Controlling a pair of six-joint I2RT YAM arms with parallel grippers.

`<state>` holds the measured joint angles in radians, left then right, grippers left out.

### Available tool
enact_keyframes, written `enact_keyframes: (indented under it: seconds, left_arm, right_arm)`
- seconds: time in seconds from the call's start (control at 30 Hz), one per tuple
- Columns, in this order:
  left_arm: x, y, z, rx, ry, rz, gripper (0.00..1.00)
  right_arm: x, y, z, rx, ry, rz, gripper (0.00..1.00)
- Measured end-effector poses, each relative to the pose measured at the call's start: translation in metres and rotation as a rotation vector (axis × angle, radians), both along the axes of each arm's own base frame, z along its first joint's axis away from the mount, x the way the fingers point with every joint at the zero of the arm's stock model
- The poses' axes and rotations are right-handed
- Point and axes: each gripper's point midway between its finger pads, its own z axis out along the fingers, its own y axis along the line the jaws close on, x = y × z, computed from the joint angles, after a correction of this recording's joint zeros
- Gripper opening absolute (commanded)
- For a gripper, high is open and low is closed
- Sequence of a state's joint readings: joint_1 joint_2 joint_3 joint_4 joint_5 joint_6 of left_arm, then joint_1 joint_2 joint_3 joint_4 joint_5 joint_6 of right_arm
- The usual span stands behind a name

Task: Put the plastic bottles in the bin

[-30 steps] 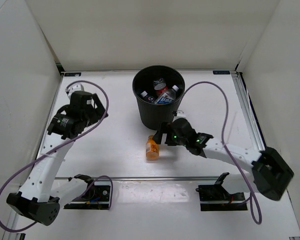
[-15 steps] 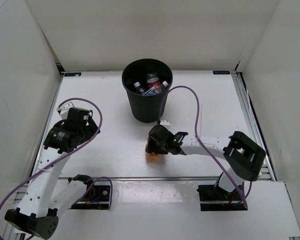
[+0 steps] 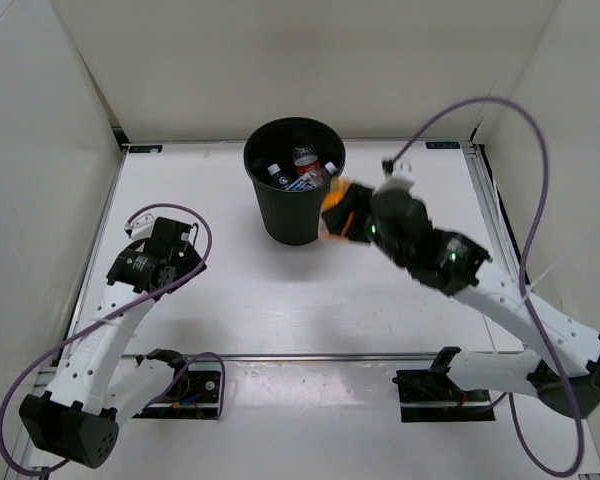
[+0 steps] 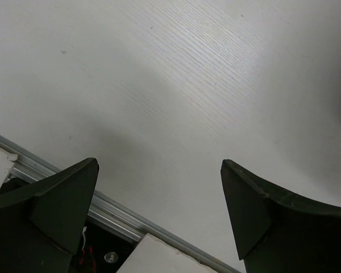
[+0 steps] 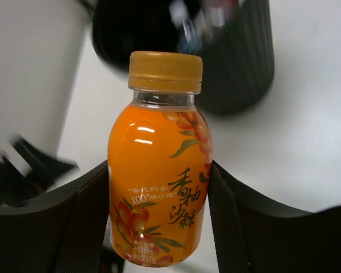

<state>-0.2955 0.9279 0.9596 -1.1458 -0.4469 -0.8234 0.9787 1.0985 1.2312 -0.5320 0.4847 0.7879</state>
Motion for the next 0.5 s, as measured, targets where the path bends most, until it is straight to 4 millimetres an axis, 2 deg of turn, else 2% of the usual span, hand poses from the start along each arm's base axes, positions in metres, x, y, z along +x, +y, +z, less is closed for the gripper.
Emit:
enact_keyframes:
  seconds: [0.07,0.1,0.2,0.23,0.27,0.3,0.4,0.5]
  left_arm:
    - [0.004,-0.004,-0.006,-0.009,0.021,-0.003,1.0]
    - [0.006,-0.006,-0.008,-0.015,0.03,-0.008,1.0]
    - [0.011,-0.013,-0.015,-0.028,0.07,-0.027,1.0]
    - [0.013,-0.016,-0.016,-0.034,0.081,-0.036,1.0]
    - [0.015,-0.018,-0.015,-0.037,0.088,-0.041,1.0]
    - [0.019,-0.02,-0.014,-0.042,0.092,-0.048,1.0]
    - [0.028,-0.024,-0.008,-0.046,0.097,-0.061,1.0]
    - [0.033,-0.023,-0.002,-0.041,0.106,-0.051,1.0]
  right_arm:
    - [0.041,0.007,0.052,0.027,-0.107,-0.042,0.37]
    - [0.061,0.012,0.075,0.042,-0.157,-0.052,0.47]
    - [0.115,0.038,0.101,0.027,-0.216,-0.049,0.76]
    - [0.131,0.05,0.099,0.005,-0.219,-0.03,0.86]
    - [0.146,0.062,0.096,-0.013,-0.216,-0.007,0.91]
    - [0.16,0.071,0.09,-0.044,-0.205,0.01,1.0]
    - [0.188,0.094,0.078,-0.094,-0.182,0.032,1.0]
    - [0.182,0.085,0.055,-0.15,-0.099,0.024,1.0]
